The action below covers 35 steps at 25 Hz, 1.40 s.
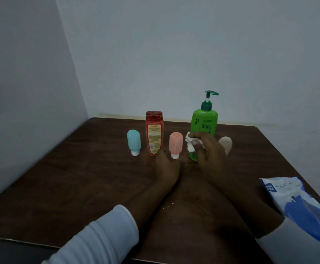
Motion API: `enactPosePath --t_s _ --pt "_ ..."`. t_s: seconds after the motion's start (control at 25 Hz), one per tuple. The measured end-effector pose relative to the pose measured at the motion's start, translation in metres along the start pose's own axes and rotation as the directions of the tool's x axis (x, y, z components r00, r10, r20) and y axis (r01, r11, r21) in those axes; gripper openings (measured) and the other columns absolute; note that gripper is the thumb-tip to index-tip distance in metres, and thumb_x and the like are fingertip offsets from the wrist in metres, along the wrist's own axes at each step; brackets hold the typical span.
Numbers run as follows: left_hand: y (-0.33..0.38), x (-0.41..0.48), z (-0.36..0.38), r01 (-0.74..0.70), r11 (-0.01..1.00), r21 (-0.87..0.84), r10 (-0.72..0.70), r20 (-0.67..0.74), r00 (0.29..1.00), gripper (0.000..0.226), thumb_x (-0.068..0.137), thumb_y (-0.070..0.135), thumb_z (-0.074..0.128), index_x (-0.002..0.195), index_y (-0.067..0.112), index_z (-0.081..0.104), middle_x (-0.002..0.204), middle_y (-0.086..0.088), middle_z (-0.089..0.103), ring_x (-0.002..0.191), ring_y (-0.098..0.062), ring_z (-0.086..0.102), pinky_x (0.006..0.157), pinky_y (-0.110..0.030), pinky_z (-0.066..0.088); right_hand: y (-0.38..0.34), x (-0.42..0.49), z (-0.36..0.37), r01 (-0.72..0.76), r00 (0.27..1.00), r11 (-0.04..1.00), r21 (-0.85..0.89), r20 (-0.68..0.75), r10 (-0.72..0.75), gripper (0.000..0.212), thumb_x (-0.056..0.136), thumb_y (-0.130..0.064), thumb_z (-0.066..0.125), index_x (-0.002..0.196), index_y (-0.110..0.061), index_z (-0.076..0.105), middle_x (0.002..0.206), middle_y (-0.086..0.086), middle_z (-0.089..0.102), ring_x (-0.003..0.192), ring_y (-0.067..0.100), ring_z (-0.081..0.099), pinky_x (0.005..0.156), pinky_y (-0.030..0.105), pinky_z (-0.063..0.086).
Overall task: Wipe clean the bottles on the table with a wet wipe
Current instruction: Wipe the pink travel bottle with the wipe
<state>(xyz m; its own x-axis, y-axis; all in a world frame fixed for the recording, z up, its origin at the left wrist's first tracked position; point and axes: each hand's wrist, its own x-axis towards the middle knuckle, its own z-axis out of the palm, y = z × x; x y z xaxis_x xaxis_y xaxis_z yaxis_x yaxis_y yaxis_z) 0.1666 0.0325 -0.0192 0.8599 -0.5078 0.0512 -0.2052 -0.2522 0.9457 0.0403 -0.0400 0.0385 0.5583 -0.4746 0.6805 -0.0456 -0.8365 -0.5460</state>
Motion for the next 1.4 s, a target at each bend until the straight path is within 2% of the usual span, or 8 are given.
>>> enactPosePath --t_s 0.08,0.2,0.52,0.68,0.8,0.96,1.12,1.4 --pt "0.000 0.008 0.008 0.006 1.000 0.001 -0.006 -0.028 1.000 0.041 0.087 0.021 0.080 0.122 0.017 0.059 0.123 -0.002 0.068 0.117 -0.022 0.066 0.093 -0.036 0.056 0.020 -0.004 0.008 0.155 0.987 0.982 -0.106 0.062 -0.149 0.031 0.098 -0.012 0.045 0.124 -0.006 0.062 0.119 0.005 0.063 0.112 0.012 0.057 0.100 0.019 0.043" --pt "-0.001 0.017 0.015 -0.024 0.999 0.024 0.026 -0.051 0.998 0.041 0.085 0.018 0.081 0.120 0.016 0.060 0.127 -0.005 0.068 0.121 -0.026 0.065 0.097 -0.040 0.057 0.038 -0.010 0.010 0.173 0.980 0.968 -0.181 0.130 -0.151 0.038 0.098 -0.019 0.042 0.127 -0.006 0.063 0.125 0.010 0.063 0.119 0.022 0.058 0.101 0.040 0.047" --pt "0.001 0.031 0.029 -0.017 0.997 0.069 0.021 -0.056 0.998 0.049 0.085 0.017 0.081 0.130 0.017 0.060 0.136 -0.007 0.066 0.129 -0.030 0.061 0.103 -0.047 0.055 0.035 -0.010 0.002 0.202 0.977 0.956 -0.215 0.109 -0.182 0.043 0.089 0.005 0.058 0.130 -0.007 0.061 0.128 0.011 0.063 0.122 0.020 0.056 0.107 0.031 0.043" --pt "0.002 0.007 -0.001 -0.235 0.971 -0.042 0.239 0.187 0.953 0.066 0.084 0.020 0.083 0.142 0.027 0.051 0.130 0.015 0.063 0.122 -0.010 0.062 0.084 -0.015 0.052 0.031 -0.009 -0.002 0.194 0.981 0.952 -0.237 0.077 -0.181 0.045 0.086 0.007 0.057 0.130 -0.005 0.062 0.127 0.013 0.063 0.121 0.016 0.053 0.108 0.021 0.037" --pt "0.007 0.003 -0.053 -0.369 0.929 0.014 0.335 0.389 0.858 0.087 0.081 0.028 0.087 0.148 0.044 0.034 0.116 0.023 0.063 0.106 -0.003 0.065 0.082 -0.020 0.056 0.031 -0.008 -0.005 0.211 0.977 0.951 -0.226 0.014 -0.213 0.044 0.084 0.009 0.056 0.125 -0.004 0.065 0.124 0.012 0.066 0.119 0.018 0.057 0.107 0.027 0.043" --pt "0.013 0.011 -0.115 -0.313 0.942 0.117 0.218 0.496 0.841 0.078 0.082 0.027 0.087 0.137 0.050 0.036 0.113 0.015 0.070 0.104 0.011 0.064 0.090 -0.023 0.054 0.032 -0.005 -0.011 0.171 0.977 0.966 -0.193 -0.091 -0.191 0.038 0.086 0.012 0.058 0.119 -0.005 0.067 0.121 0.010 0.067 0.118 0.019 0.061 0.105 0.035 0.047" --pt "-0.003 0.024 -0.131 -0.249 0.967 0.048 0.151 0.679 0.718 0.057 0.086 0.016 0.082 0.133 0.032 0.053 0.116 0.003 0.075 0.110 -0.012 0.072 0.099 -0.039 0.058 0.024 -0.010 -0.008 0.167 0.984 0.973 -0.159 -0.041 -0.176 0.034 0.087 0.012 0.063 0.116 -0.005 0.070 0.120 0.006 0.069 0.114 0.015 0.064 0.100 0.032 0.051" --pt "-0.016 0.041 -0.123 -0.086 0.978 -0.189 0.201 0.751 0.629 0.039 0.091 -0.009 0.068 0.127 0.004 0.064 0.122 -0.010 0.075 0.116 -0.024 0.072 0.094 -0.030 0.060 0.015 -0.021 0.006 0.146 0.965 0.987 -0.068 0.231 -0.126 0.036 0.089 0.002 0.065 0.120 -0.018 0.070 0.121 -0.009 0.068 0.113 0.000 0.062 0.094 0.025 0.053"
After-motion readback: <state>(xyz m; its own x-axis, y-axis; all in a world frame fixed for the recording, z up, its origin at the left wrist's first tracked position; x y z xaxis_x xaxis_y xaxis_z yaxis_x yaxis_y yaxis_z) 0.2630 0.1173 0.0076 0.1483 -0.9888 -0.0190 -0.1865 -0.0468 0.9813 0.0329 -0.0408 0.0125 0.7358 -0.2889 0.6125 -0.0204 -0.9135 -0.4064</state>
